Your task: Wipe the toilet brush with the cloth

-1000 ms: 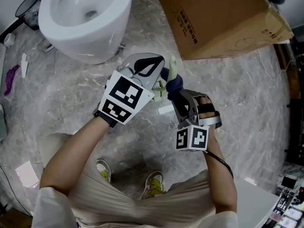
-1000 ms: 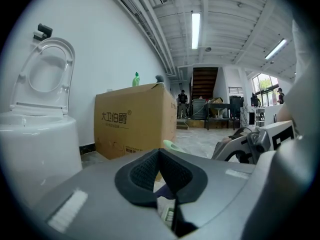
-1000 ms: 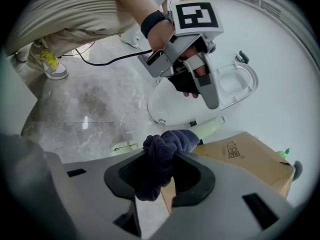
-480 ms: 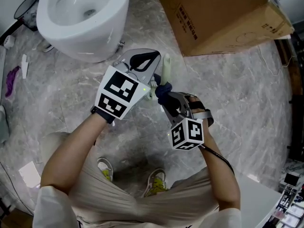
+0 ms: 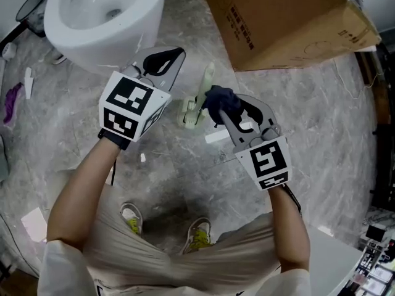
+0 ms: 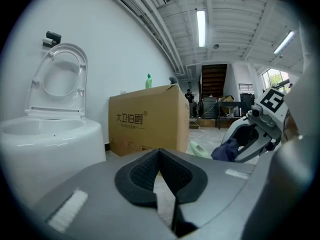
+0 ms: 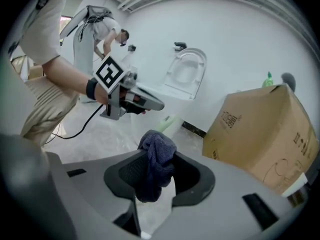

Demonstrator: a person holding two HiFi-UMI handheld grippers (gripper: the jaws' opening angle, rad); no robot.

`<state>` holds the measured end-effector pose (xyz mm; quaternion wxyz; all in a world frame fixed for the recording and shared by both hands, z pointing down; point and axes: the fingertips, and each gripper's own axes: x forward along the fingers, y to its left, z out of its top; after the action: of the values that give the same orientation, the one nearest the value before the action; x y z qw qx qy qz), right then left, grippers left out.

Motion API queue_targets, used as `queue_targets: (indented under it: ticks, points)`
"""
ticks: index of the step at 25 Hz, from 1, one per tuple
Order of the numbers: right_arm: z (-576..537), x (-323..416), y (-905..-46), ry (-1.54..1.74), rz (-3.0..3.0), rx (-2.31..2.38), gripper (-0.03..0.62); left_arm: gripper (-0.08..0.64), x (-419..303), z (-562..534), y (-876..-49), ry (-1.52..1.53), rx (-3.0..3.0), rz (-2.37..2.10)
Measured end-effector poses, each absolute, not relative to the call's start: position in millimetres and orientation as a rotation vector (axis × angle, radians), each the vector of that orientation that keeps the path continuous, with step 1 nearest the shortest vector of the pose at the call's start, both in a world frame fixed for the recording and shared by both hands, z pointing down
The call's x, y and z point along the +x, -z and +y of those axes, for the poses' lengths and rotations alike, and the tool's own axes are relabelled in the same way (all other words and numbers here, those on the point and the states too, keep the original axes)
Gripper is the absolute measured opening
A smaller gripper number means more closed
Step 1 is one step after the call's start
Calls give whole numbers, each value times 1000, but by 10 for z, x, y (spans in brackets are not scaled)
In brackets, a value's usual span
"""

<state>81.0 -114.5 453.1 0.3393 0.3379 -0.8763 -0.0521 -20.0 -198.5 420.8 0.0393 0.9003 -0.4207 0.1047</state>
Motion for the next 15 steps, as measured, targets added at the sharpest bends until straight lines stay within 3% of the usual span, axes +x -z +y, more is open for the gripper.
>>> queue_targets:
  ticks: [8, 15]
  points:
    - [-1367, 887, -3857, 245, -2378, 1160, 135, -3, -251, -1971, -4216, -321, 2751, -1284]
    - [-1050, 651, -4131, 508, -2176, 876, 135, -3, -275, -2015, -4185, -303, 2740, -1294]
